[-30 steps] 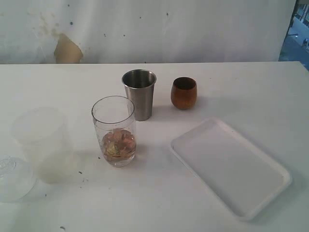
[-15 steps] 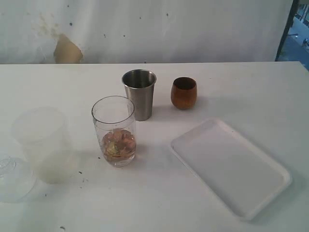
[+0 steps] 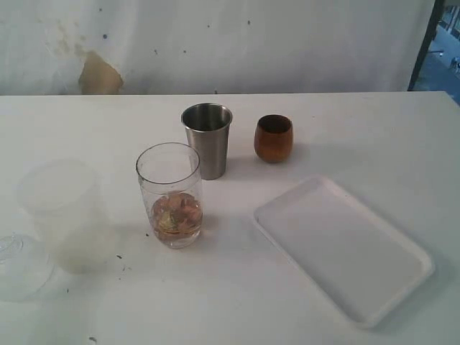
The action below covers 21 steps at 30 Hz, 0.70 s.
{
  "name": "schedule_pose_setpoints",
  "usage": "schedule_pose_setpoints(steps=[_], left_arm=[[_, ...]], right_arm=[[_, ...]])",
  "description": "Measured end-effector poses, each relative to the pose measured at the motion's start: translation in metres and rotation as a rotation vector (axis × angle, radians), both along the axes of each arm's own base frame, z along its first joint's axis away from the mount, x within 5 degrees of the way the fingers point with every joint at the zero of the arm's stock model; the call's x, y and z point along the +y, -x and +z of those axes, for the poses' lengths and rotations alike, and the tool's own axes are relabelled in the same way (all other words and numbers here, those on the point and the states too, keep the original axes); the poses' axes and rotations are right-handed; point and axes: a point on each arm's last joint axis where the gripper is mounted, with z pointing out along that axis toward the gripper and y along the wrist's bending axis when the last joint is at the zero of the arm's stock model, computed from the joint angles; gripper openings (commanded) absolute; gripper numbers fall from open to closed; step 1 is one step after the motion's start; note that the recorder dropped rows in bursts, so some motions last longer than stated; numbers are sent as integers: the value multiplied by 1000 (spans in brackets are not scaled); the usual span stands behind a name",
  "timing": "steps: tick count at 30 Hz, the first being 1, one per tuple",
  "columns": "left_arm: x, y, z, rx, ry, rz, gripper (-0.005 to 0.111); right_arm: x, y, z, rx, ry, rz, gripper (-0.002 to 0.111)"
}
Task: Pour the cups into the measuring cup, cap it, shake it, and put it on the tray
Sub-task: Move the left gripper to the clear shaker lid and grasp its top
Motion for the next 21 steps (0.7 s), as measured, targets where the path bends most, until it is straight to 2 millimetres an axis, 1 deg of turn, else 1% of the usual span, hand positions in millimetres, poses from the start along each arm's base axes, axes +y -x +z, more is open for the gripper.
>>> schedule_pose_setpoints(steps=[2,6,8,11,14,16,18,20,21], left_arm=[[-1,0,11,81,-31,4,0],[0,-6,42,248,-100,22,0],[1,-12,55,344,-141,28,0],[3,-27,73,534,-224,25,0],[6,-50,74,815,-306,-13,0],[7,-67,69,973,-323,-46,0],[7,-81,60,1084,-310,-84,1],[5,-97,48,1169,-283,-141,10],[3,-103,43,1197,-269,-169,17]], right_arm=[[0,0,0,0,0,0,0],[0,0,0,0,0,0,0],[0,0,0,0,0,0,0],[0,0,0,0,0,0,0],[0,0,0,0,0,0,0],[0,0,0,0,0,0,0],[0,0,0,0,0,0,0],[0,0,0,0,0,0,0],[0,0,0,0,0,0,0]])
